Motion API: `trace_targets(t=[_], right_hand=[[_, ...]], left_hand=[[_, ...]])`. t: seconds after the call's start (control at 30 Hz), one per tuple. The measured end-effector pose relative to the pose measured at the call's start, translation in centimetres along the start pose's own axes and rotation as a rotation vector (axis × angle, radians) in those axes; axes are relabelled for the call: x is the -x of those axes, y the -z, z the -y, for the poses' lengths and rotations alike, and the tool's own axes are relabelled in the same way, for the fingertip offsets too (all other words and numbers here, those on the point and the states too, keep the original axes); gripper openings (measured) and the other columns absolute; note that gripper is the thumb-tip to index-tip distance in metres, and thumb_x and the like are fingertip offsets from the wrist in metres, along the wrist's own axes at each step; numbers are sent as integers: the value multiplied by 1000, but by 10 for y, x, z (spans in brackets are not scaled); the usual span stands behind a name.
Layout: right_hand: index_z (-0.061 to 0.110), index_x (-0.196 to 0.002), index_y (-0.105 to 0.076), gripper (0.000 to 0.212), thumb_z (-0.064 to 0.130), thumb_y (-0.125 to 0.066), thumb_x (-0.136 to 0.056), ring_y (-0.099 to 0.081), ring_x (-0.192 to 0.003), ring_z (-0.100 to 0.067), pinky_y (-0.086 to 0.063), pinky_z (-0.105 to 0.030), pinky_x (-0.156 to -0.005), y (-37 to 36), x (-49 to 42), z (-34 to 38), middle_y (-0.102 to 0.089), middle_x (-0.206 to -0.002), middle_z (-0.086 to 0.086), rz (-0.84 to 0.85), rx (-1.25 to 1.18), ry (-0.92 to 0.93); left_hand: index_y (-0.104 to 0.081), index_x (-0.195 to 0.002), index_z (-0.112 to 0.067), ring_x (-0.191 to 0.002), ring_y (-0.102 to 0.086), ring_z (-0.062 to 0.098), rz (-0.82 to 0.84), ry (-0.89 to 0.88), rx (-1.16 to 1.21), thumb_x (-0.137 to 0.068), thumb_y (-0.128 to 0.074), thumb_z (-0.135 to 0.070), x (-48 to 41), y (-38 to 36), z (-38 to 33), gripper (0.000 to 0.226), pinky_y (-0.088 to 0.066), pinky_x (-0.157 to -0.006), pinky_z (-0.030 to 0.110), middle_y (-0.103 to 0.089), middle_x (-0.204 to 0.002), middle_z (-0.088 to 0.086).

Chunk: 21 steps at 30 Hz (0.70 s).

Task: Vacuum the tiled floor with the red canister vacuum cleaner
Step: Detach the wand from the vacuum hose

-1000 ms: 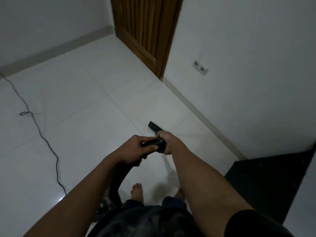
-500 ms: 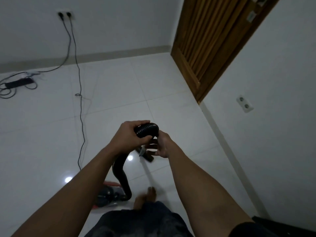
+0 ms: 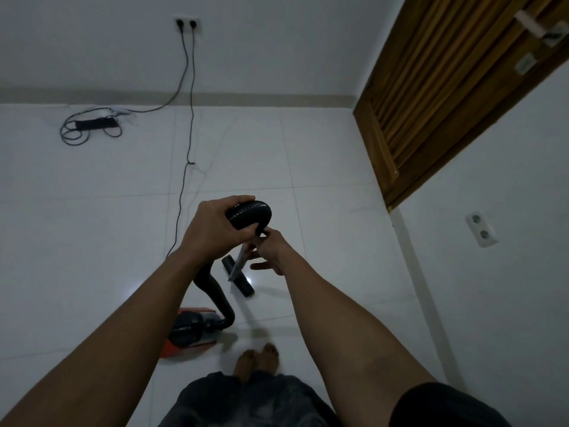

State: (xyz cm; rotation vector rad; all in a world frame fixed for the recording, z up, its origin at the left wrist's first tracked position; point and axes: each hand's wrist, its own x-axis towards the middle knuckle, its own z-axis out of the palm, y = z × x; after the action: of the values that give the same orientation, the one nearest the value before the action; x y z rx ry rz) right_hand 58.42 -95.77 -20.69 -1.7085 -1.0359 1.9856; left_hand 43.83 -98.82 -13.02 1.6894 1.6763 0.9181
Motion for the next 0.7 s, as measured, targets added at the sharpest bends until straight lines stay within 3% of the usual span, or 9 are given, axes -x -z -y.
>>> trace_targets(t=[0.33,0.5,0.57,0.63,0.7], right_hand=[[17,-118,-54,24,31,-53,-99,-65,-77,-26,-58,-46,-76,-26,-7,-18,-65,-91,-13,12,217,-32],[16,-120,-54,31,38,-52,-98,-65,-74,-26,-57,-35,-61,-36,-7,-27,-64,-91,-10,-1,310,11],[16,-115,-55,30,41,-53,-97,-65,-70,-24,-55,-31,-55,-41,-6,-33,-64,-85,-7,-17,319,34],[19,-106,-54,27,44,-54,-96,-67,-70,-23,-56,-33,-58,-50,-6,-39,-65,-80,-4,-54,326,68],[22,-103,-53,28,48,-54,-95,-68,-65,-20,-52,-26,-47,-61,-5,-44,-66,-78,-2,-92,317,105]], left_hand=[[-72,-119,-29,-85,-71,8,-70,61,-121,-68,-88,-34,35,16,26,53,-61,-81,36,-77,-98,-6],[-69,-120,-33,-81,-69,8,-125,73,-197,-67,-88,-44,49,27,34,58,-60,-79,35,-75,-92,-10],[-68,-122,-32,-84,-68,9,-151,97,-186,-69,-87,-44,60,31,40,58,-59,-81,35,-73,-96,-11],[-65,-126,-30,-91,-66,8,-187,134,-173,-73,-86,-41,77,36,53,58,-57,-85,34,-71,-103,-10],[-60,-133,-27,-99,-62,8,-243,184,-147,-77,-83,-35,96,38,72,61,-52,-88,28,-67,-112,-8]])
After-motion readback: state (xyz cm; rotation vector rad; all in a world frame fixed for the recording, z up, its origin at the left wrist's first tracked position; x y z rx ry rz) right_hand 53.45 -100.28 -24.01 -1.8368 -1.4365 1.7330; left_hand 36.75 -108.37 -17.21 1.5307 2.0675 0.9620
